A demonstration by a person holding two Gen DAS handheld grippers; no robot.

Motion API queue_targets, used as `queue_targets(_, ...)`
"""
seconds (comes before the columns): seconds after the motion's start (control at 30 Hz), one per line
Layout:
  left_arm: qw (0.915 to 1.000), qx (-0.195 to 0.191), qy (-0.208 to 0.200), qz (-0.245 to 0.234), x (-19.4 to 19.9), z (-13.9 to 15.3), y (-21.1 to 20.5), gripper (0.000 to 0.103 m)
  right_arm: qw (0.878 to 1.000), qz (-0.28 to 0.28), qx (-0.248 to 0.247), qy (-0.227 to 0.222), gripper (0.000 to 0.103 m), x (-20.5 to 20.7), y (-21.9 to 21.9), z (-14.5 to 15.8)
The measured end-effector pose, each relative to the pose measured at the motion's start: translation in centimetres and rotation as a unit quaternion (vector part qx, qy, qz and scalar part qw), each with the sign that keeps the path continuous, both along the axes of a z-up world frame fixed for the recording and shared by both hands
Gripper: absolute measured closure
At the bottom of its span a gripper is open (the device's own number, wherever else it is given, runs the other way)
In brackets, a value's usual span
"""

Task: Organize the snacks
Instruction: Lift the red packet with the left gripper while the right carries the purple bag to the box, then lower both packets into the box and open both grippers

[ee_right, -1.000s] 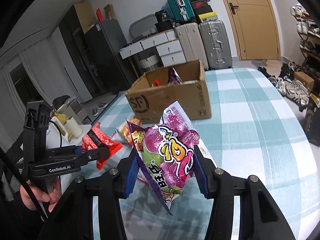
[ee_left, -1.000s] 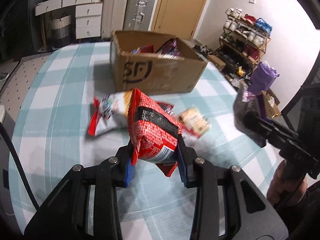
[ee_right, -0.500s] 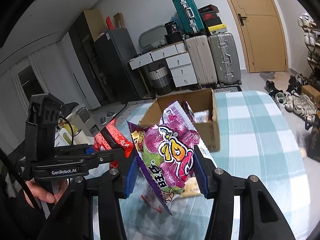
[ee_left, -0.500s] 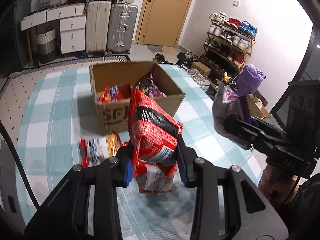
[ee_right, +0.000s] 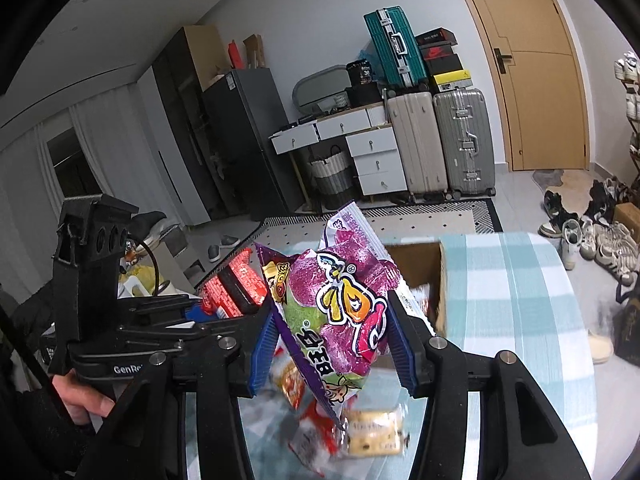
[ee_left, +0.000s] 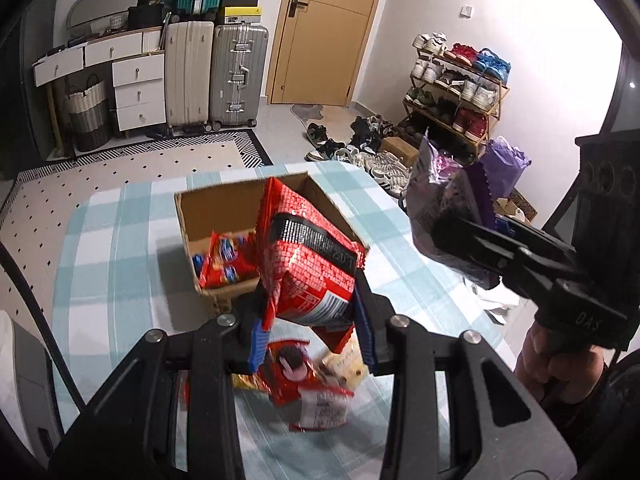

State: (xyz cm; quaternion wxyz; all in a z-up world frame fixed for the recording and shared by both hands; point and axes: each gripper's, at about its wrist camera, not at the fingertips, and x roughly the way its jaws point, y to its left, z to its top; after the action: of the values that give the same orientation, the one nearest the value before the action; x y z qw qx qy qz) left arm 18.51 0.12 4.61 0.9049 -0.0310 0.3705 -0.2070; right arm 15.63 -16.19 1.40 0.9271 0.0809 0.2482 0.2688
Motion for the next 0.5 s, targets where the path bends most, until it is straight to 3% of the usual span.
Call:
queue_targets(0.33,0.9994,0.025,-0.012,0.022,5.0,3.4,0.0,0.072,1.000,0.010,0.019,0.023,0.053,5.5,1.2,2.5)
queue_targets(0.5,0.9995,0.019,0.012,0.020,8.0,2.4,-0.3,0.078,1.000,0.006,0.011,0.029,0.053,8.2,1.9,2.0)
